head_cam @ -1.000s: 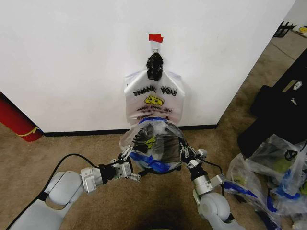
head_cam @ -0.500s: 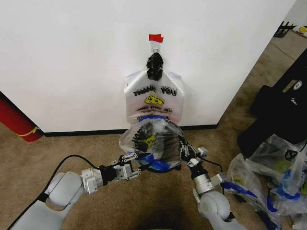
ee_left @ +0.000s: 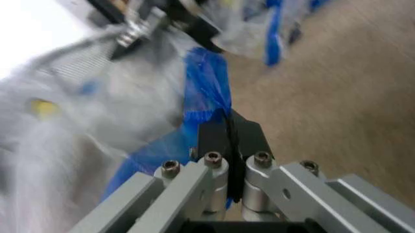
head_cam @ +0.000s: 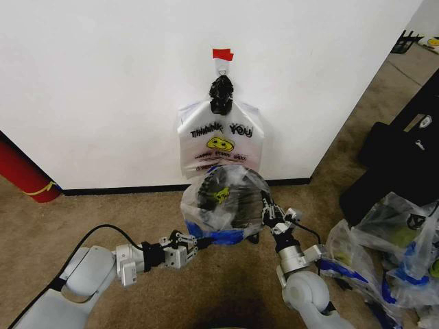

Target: Pick up the garbage bag from the wall and place it over the trash bin.

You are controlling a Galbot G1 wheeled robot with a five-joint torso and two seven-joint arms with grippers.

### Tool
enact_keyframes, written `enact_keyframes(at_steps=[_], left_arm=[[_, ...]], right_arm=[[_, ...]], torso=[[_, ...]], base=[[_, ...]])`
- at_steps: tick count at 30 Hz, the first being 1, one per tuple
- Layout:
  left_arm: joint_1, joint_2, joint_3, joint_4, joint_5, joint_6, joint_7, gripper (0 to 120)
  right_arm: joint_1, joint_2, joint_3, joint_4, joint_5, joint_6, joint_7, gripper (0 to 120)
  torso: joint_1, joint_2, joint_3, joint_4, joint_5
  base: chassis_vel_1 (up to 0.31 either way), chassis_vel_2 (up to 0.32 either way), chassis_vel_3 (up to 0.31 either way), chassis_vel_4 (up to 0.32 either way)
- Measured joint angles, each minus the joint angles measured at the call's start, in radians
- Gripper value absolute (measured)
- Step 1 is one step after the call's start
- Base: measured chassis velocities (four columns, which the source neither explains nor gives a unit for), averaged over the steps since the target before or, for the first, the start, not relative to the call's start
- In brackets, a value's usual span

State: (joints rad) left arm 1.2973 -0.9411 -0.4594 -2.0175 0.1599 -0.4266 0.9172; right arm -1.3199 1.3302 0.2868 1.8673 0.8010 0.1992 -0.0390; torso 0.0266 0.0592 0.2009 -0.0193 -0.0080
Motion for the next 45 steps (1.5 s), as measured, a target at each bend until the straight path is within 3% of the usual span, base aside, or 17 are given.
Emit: enact_keyframes(at_steps=[9,17,25,30,33,34,38,39,42,45], left_arm=[[0.003,-0.031,0.034,0.074,0.065,-0.057,0.024,0],[-0.054,-0.063,0.046,0.226,0.218,-0.063,-0.215,0],[-0.042,-0.057,0.048,0.259,0.197,-0.076,-0.246,1],[-0.03,-0.048,0.037,0.241,0.128,-0.11,-0.157,21],[-0.031,-0.047,0.03,0.238,0.114,-0.119,-0.122,26],[-0.031,-0.047,0.024,0.235,0.104,-0.123,-0.097,34],[-0.032,-0.045,-0.049,0.188,-0.02,-0.121,0.15,51],[-0.032,-0.045,-0.049,0.188,-0.02,-0.121,0.15,51],[-0.028,-0.044,-0.106,0.158,-0.124,-0.055,0.316,64],[-0.018,-0.033,-0.13,0.14,-0.282,0.02,0.356,76]], right_arm=[[-0.028,0.006,-0.021,0.094,0.145,-0.056,0.069,0],[-0.059,0.006,-0.037,0.141,0.221,-0.105,0.082,0],[-0.051,0.021,-0.049,0.144,0.223,-0.113,0.088,0],[-0.02,0.043,-0.049,0.096,0.204,-0.108,0.087,0],[-0.008,0.053,-0.048,0.079,0.203,-0.107,0.087,0],[-0.002,0.057,-0.046,0.07,0.203,-0.107,0.087,0],[0.046,0.097,-0.025,-0.013,0.196,-0.108,0.086,0],[0.046,0.097,-0.025,-0.013,0.196,-0.108,0.086,0],[0.065,0.109,-0.011,-0.058,0.19,-0.106,0.079,0],[0.073,0.112,-0.004,-0.093,0.175,-0.094,0.069,0]], torso=[[0.0,0.0,0.0,0.0,-0.0002],[0.0,0.0,0.0,-0.0001,0.0],[0.0,0.0,0.0,0.0,-0.0001],[0.0,0.0,0.0,0.0,0.0001],[0.0,0.0,0.0,0.0,0.0],[0.0,0.0,0.0,0.0,0.0],[0.0,0.0,0.0,0.0,0.0001],[0.0,0.0,0.0,0.0,0.0001],[0.0,0.0,0.0,0.0001,0.0001],[0.0,0.0,0.0,0.0001,0.0]], base=[[0.0,0.0,0.0,0.0],[0.0,0.0,0.0,0.0],[0.0,0.0,0.0,0.0],[0.0,0.0,0.0,0.0],[0.0,0.0,0.0,0.0],[0.0,0.0,0.0,0.0],[0.0,0.0,0.0,0.0],[0.0,0.0,0.0,0.0],[0.0,0.0,0.0,0.0],[0.0,0.0,0.0,0.0]])
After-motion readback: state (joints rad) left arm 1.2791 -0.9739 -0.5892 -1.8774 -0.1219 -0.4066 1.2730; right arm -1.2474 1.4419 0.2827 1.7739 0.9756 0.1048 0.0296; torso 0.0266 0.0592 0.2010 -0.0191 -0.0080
